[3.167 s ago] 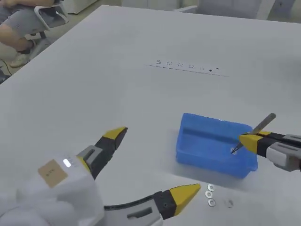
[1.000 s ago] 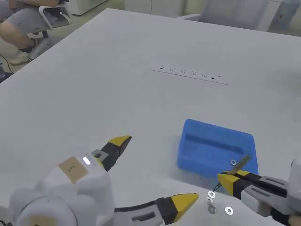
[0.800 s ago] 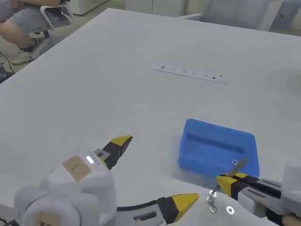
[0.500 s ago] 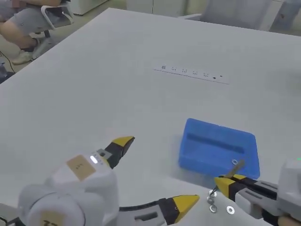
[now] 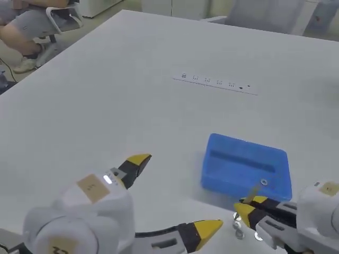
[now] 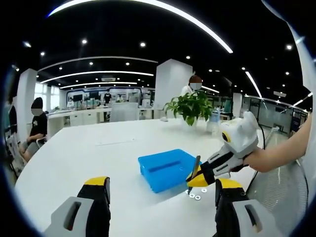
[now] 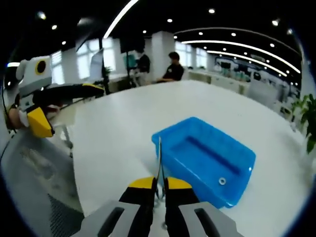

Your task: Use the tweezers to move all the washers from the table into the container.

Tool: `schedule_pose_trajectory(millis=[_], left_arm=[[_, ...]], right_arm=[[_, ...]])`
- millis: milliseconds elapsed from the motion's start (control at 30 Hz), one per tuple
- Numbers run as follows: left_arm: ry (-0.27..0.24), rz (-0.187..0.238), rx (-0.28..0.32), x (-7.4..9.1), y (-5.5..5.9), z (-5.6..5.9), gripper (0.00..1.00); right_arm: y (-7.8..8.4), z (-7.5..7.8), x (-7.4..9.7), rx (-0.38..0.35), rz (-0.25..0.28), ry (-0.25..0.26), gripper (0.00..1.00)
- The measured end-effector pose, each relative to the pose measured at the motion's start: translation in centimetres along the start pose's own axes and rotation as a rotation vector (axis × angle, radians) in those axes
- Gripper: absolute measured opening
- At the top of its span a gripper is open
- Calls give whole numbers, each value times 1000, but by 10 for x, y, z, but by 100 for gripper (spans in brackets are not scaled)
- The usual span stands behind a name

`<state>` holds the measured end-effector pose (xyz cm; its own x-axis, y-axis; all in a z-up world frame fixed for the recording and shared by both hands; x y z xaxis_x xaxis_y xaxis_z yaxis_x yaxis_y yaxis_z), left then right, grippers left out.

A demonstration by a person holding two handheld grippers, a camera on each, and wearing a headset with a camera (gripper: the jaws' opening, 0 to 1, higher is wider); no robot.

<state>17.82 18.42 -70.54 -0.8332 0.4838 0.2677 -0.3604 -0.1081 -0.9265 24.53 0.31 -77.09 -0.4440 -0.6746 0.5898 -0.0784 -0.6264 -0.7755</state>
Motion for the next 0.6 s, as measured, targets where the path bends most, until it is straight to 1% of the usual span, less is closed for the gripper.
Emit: schedule_pose_trajectory(millis=[33, 100, 167, 233, 267, 333, 433, 533, 600], left_arm=[[-2, 1, -2, 0, 0, 0, 90], [-2, 2, 0, 0, 0, 0, 90], [-1, 2, 2, 0, 0, -1, 90], [-1, 1, 0, 0, 0, -1, 90], [0, 2, 0, 0, 0, -1, 90], [-2, 2, -1, 0, 0, -1, 89], [0, 2, 2, 0, 0, 0, 89], [0, 1, 1, 0, 0, 0, 89], [0, -1, 0, 0, 0, 0, 89]], right_arm=[[0, -1, 0, 38, -4, -1, 3], [-2, -1, 1, 22, 1, -2, 3], [-1, 1, 2, 6, 9, -9, 3], [-6, 3, 9, 10, 42, 4, 3], [-10, 3, 13, 14, 58, -2, 3], [-16, 5, 19, 5, 68, 0, 3], [-26, 10, 28, 2, 101, 16, 3], [-32, 18, 36, 17, 110, 46, 3], [-36, 24, 40, 6, 132, 58, 3]])
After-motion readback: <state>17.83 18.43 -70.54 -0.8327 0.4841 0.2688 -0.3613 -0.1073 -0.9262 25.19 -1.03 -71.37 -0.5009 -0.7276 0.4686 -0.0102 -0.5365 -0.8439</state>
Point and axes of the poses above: the centre of the closed fingertips' face, and the gripper's own axes: x roughly backward along the fingers, z roughly to its right, y roughly out of its underside, the point moved 8 cm from there along x, roughly backward along the fingers, and after that the axes turned 13 degrees about x, right-handed, at the moved point
